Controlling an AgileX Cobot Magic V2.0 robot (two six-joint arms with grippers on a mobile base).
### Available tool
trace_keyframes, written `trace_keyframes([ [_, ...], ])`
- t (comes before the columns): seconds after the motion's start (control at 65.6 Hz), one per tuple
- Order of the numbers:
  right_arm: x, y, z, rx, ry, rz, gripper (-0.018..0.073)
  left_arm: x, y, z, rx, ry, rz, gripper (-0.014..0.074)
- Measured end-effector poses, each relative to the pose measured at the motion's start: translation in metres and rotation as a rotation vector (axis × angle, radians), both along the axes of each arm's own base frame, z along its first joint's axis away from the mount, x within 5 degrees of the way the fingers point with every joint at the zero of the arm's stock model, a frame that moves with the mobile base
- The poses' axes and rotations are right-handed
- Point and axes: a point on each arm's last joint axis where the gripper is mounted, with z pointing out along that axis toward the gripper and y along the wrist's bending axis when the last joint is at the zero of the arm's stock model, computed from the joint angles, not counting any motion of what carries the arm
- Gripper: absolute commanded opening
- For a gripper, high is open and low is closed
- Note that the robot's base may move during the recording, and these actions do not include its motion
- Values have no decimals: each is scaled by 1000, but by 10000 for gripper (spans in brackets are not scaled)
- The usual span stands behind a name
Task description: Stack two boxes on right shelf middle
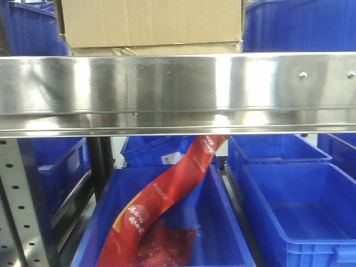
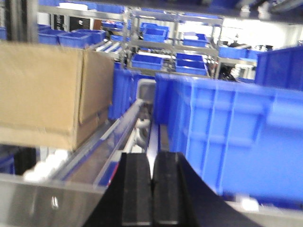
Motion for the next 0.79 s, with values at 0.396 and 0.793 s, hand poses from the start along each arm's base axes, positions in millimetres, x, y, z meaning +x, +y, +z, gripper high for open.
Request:
trace_keyframes([
  [0.396,-13,0,-73,14,14,-4,-162,0,0,0,0,0,0,-100],
  [0.793,-13,0,-74,14,6,-4,-162,0,0,1,-3,-15,-1,-100],
])
